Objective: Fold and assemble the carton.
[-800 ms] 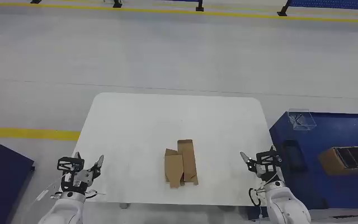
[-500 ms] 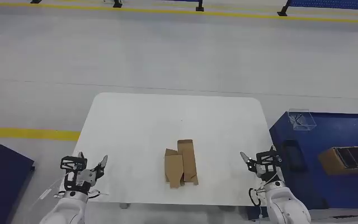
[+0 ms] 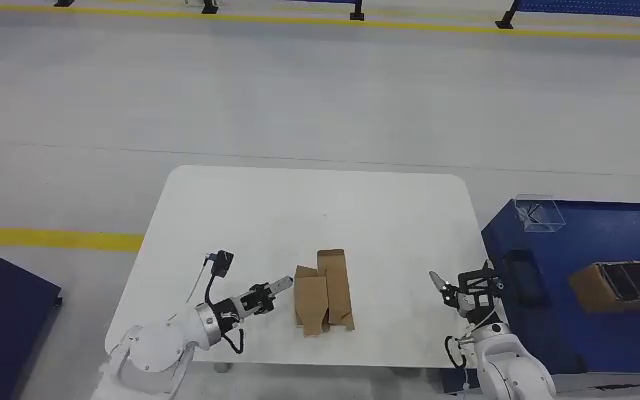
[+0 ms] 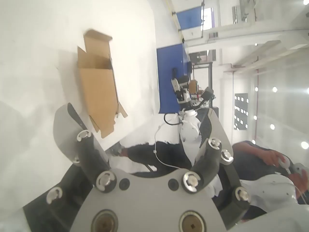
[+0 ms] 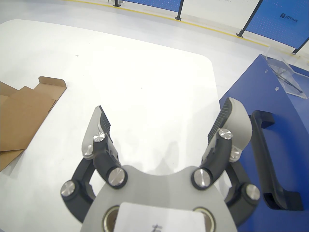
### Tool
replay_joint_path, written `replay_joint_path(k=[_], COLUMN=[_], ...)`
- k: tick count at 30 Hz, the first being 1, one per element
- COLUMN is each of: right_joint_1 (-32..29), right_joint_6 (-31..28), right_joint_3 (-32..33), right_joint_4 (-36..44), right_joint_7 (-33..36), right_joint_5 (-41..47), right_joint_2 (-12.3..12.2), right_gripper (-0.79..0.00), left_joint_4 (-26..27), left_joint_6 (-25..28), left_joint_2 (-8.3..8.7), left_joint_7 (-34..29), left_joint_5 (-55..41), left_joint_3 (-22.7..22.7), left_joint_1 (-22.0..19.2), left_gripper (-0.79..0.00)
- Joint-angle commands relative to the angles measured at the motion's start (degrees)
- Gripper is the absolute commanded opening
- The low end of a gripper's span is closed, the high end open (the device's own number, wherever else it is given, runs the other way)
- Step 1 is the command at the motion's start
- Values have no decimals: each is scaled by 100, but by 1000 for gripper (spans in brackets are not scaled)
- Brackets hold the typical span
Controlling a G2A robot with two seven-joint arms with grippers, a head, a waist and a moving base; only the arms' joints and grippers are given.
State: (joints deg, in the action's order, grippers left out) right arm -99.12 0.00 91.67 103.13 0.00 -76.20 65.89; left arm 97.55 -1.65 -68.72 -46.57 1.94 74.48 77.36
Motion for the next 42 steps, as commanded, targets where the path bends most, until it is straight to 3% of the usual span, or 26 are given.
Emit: replay_joint_path(k=[1, 5, 12, 15, 18, 19, 25, 30, 35, 42], right_joint_1=[0, 0, 0, 0, 0, 0, 0, 0, 0, 0], right_joint_6=[0, 0, 0, 0, 0, 0, 0, 0, 0, 0], right_joint_3=[0, 0, 0, 0, 0, 0, 0, 0, 0, 0], right_joint_4=[0, 0, 0, 0, 0, 0, 0, 0, 0, 0], right_joint_7=[0, 0, 0, 0, 0, 0, 0, 0, 0, 0], right_joint_5=[0, 0, 0, 0, 0, 0, 0, 0, 0, 0], right_joint_2=[0, 0, 0, 0, 0, 0, 0, 0, 0, 0], right_gripper=[0, 0, 0, 0, 0, 0, 0, 0, 0, 0], left_joint_4=[-436, -1185, -1983, -2252, -2533, -2631, -3035, -3066, -2818, -1992], left_joint_6=[-1, 76, 140, 169, 165, 160, 337, 575, 649, 730], left_joint_2=[-43, -126, -250, -302, -363, -383, -467, -480, -471, -385], left_joint_7=[-64, 4, 202, 240, 310, 340, 219, 117, 66, 278], left_joint_5=[153, 488, 640, 590, 496, 428, -65, -422, -723, -554], left_joint_3=[-385, -905, -1419, -1575, -1725, -1755, -1837, -1763, -1678, -1463], left_joint_1=[-355, -892, -1387, -1543, -1693, -1738, -1940, -1947, -1819, -1452], left_gripper=[0, 0, -12, -157, -739, -785, -785, -785, -785, -785])
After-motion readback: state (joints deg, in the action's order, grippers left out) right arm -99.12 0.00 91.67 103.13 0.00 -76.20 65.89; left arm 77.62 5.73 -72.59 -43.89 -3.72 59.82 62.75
